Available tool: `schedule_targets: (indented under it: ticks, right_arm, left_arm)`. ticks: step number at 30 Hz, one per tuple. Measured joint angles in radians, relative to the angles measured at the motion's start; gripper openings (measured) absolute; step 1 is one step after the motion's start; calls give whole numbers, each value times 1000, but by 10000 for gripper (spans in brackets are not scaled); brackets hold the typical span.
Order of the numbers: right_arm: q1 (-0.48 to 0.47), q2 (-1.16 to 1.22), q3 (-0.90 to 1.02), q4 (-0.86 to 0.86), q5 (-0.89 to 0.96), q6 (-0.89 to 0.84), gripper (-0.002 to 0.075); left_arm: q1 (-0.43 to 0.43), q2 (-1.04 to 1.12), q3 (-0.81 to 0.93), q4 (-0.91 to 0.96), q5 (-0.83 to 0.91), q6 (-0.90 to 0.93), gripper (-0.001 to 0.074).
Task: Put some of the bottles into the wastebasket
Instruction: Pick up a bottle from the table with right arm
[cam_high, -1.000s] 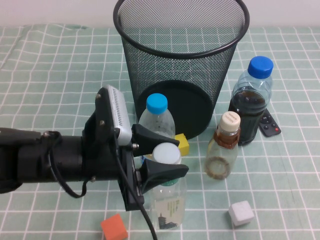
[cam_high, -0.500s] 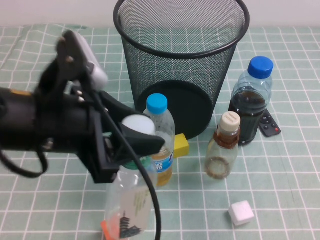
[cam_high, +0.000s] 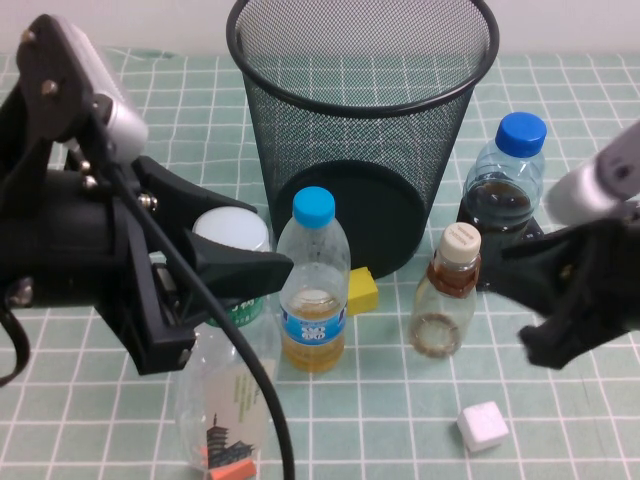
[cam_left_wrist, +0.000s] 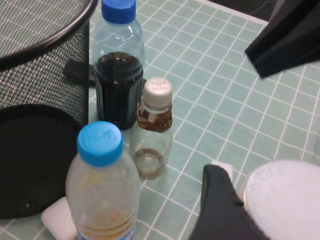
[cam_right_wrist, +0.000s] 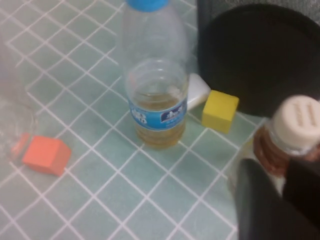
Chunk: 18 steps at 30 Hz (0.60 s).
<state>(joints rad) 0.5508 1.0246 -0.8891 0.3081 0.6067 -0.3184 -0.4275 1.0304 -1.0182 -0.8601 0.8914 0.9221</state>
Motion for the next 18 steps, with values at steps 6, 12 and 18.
schedule_targets:
  ticks: [6,12,18]
  right_arm:
    - [57,127,0,-86,-128,23,470]
    - [57,237,0,-92,-305,76,537]
    - [57,257,0,-105,-392,82,540]
  left_arm:
    - [0,0,0,2,-1,-5,335]
    - [0,0,0,2,-1,-5,335]
    - [0,0,0,32,5,-9,335]
